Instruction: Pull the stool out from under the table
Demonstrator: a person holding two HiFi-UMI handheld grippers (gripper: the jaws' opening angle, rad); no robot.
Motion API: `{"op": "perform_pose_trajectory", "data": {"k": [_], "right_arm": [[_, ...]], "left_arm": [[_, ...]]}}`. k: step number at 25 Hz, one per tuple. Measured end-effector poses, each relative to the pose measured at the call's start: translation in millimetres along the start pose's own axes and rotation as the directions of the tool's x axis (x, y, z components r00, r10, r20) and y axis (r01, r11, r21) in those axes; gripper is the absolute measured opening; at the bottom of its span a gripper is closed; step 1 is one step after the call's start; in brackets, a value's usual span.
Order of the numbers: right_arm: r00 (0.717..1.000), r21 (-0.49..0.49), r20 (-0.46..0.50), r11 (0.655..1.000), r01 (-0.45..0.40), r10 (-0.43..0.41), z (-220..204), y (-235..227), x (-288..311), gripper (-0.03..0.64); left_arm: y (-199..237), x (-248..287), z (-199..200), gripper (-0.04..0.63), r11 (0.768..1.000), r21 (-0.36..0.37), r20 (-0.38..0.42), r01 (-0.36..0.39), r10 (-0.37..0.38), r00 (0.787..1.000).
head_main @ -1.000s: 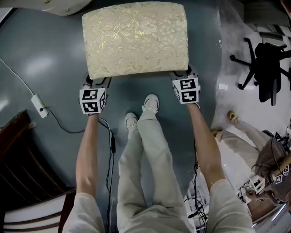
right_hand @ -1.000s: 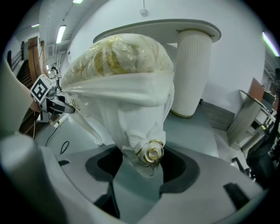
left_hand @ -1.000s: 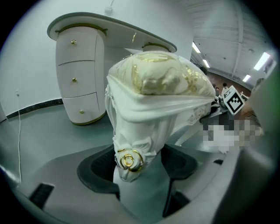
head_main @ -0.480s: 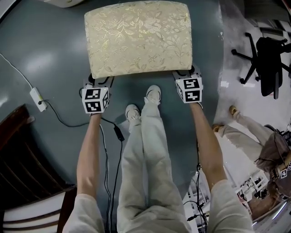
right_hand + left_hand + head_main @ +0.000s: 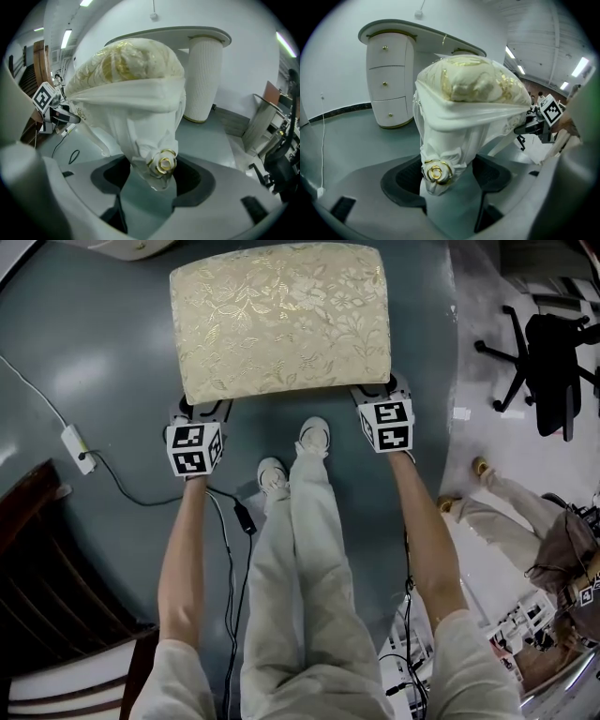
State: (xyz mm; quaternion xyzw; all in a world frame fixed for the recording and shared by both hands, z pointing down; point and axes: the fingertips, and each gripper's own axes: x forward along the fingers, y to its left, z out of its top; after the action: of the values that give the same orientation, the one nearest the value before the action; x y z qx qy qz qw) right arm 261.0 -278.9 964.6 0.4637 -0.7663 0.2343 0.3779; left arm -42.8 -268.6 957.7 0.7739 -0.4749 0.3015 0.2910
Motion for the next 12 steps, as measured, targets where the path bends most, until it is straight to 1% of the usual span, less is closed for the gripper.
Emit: {"op": "perform_pose_trajectory", "data": {"k": [4, 7, 12], "right_arm": [[1.000, 0.016, -0.014, 0.999, -0.028, 0.028, 0, 1, -7, 0.290], [1.000, 0.024, -0.011, 0.999, -0.024, 0.024, -1, 2, -18, 0.290], [1.000, 0.017, 0.017, 1.000, -0.002, 0.002, 6, 0, -49, 0.251]], "left_arm": [[-2, -6, 1, 0.304, 1.000, -0.004, -0.008, 0.006, -0.006, 1.000], [-3, -16, 1, 0.304, 1.000, 0.002, -0.003, 0.005, -0.005, 1.000], [-10, -46, 6, 0.302, 1.000, 0.030, 0.003, 0.009, -0.009, 1.000]]}}
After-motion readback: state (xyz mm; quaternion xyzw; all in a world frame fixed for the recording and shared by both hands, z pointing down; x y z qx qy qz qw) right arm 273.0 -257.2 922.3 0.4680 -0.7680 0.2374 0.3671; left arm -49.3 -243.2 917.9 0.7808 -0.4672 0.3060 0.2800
